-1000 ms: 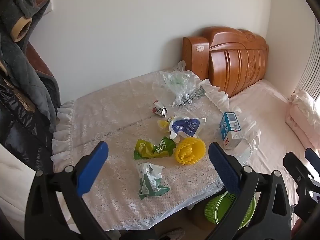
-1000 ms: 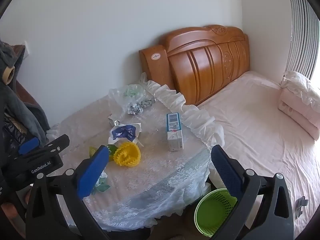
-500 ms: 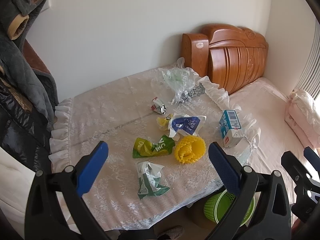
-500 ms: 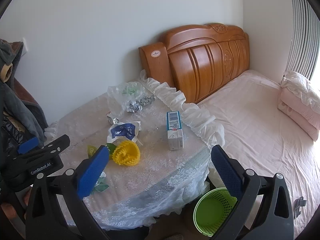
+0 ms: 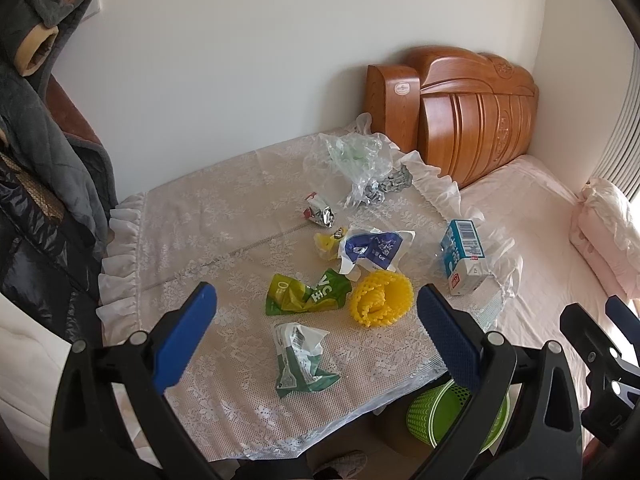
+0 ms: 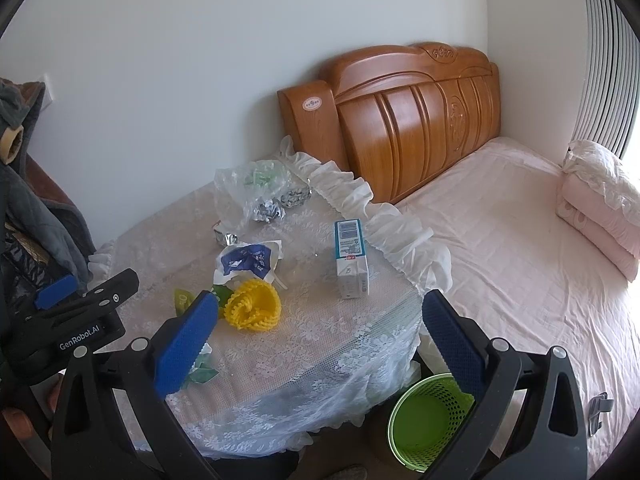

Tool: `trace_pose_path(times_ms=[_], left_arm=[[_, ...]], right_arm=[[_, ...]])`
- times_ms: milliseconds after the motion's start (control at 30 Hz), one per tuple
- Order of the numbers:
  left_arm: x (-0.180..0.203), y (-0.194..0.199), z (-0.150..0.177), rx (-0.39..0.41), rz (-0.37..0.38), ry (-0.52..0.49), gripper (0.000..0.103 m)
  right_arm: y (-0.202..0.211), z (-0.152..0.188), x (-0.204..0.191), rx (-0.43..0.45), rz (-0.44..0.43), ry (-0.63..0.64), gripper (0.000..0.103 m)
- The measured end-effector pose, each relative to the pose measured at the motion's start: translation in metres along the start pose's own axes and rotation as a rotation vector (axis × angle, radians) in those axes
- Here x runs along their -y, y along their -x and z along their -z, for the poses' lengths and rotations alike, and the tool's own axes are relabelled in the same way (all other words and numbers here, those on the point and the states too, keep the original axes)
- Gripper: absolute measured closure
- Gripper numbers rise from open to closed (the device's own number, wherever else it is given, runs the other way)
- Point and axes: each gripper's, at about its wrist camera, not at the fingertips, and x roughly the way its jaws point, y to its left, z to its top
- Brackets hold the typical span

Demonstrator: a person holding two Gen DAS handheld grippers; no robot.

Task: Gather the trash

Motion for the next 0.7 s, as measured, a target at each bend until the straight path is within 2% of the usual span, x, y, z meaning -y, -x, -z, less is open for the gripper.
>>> trace_pose_path(times_ms=[700], left_arm=[[-0.0011,-0.0019,0.0003,-0.004,0.000,0.002,0.007]], right_arm=[[-0.0044,0.0025,-0.0022,-0.010,0.003,0.004,0.002]])
